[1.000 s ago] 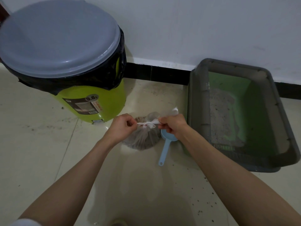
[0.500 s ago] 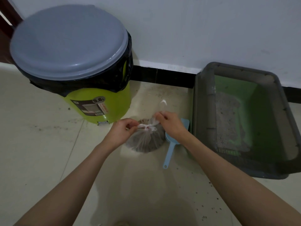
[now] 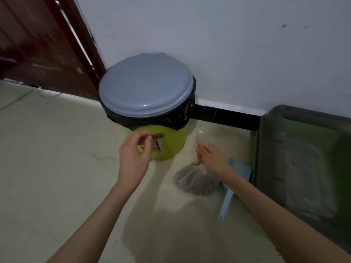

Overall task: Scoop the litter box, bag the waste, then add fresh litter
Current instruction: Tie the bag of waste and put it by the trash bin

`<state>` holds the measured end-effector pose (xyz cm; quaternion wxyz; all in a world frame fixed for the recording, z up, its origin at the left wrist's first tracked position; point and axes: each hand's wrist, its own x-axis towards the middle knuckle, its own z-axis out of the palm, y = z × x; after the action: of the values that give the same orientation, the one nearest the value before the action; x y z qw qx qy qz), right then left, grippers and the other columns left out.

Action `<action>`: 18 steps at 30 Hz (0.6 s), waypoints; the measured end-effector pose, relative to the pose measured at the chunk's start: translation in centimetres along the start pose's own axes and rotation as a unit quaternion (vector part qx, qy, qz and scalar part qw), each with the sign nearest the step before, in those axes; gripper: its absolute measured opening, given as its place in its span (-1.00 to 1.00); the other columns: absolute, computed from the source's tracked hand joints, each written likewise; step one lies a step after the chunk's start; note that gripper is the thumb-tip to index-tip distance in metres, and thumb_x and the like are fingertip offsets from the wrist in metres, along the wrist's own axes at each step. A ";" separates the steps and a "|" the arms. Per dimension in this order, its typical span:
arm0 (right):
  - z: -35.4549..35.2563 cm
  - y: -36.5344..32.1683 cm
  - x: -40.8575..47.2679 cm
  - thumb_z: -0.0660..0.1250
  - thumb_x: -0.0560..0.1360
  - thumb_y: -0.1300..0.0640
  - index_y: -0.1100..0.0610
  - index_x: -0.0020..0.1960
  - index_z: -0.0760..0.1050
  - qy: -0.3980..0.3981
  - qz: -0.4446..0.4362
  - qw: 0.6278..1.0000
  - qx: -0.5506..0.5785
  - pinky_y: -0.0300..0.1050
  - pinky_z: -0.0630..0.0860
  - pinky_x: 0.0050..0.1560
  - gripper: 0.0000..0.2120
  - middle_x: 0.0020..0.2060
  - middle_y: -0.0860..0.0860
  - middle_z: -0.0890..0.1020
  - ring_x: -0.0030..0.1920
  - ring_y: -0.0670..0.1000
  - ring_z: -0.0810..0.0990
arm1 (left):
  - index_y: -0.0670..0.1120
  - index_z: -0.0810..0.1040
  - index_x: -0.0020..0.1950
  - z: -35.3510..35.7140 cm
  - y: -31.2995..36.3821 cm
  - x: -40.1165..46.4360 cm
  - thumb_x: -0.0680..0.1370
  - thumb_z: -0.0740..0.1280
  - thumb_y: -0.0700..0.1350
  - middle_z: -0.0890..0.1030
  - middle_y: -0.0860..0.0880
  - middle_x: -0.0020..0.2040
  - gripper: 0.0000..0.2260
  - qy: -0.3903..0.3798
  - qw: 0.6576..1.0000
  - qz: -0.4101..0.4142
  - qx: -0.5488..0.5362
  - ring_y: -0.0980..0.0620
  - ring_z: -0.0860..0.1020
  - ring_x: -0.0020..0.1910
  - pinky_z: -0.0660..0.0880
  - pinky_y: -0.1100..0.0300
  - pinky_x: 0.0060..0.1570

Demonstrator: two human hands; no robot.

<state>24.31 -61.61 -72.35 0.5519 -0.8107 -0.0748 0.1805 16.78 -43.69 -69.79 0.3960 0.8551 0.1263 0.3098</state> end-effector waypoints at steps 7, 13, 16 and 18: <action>-0.5 -4.3 0.5 0.05 0.60 0.20 0.11 -0.37 0.26 0.019 -0.016 0.999 0.037 -0.13 0.27 -0.32 -0.65 -0.47 0.01 0.32 -0.43 -0.03 0.28 | -0.15 0.27 0.40 -2.4 -1.6 5.6 0.51 0.19 -0.18 0.29 -0.15 0.40 -0.55 0.013 0.963 -0.268 -0.026 -0.09 0.31 0.34 0.30 -0.02 0.33; -2.0 -6.9 0.7 0.04 0.61 0.15 0.12 -0.39 0.25 0.009 -0.025 0.999 0.030 -0.05 0.25 -0.27 -0.62 -0.50 0.02 0.30 -0.43 -0.01 0.26 | -0.06 0.37 0.33 -2.3 -1.1 6.9 0.32 0.18 -0.25 0.38 -0.23 0.31 -0.44 -0.009 0.953 -0.275 -0.124 -0.20 0.37 0.29 0.35 -0.17 0.29; -2.2 -7.4 0.7 0.04 0.62 0.15 0.13 -0.40 0.24 0.016 -0.016 0.999 0.033 -0.06 0.23 -0.26 -0.60 -0.50 0.03 0.29 -0.44 -0.02 0.25 | 0.00 0.35 0.36 -2.6 -0.9 6.5 0.29 0.16 -0.26 0.38 -0.17 0.32 -0.38 -0.014 0.957 -0.253 -0.144 -0.15 0.36 0.31 0.36 -0.14 0.29; -2.3 -7.8 0.6 0.04 0.61 0.17 0.13 -0.39 0.24 0.019 -0.011 0.999 0.043 -0.07 0.21 -0.29 -0.62 -0.50 0.02 0.29 -0.43 -0.02 0.24 | 0.05 0.31 0.39 -3.0 -0.4 6.7 0.31 0.16 -0.29 0.37 -0.06 0.36 -0.36 -0.012 0.962 -0.228 -0.153 -0.06 0.33 0.35 0.33 -0.11 0.33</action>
<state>26.37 -60.42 -64.57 0.5898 -0.7884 -0.0650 0.1622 20.06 -38.56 -65.70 0.5837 0.7367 0.2640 0.2167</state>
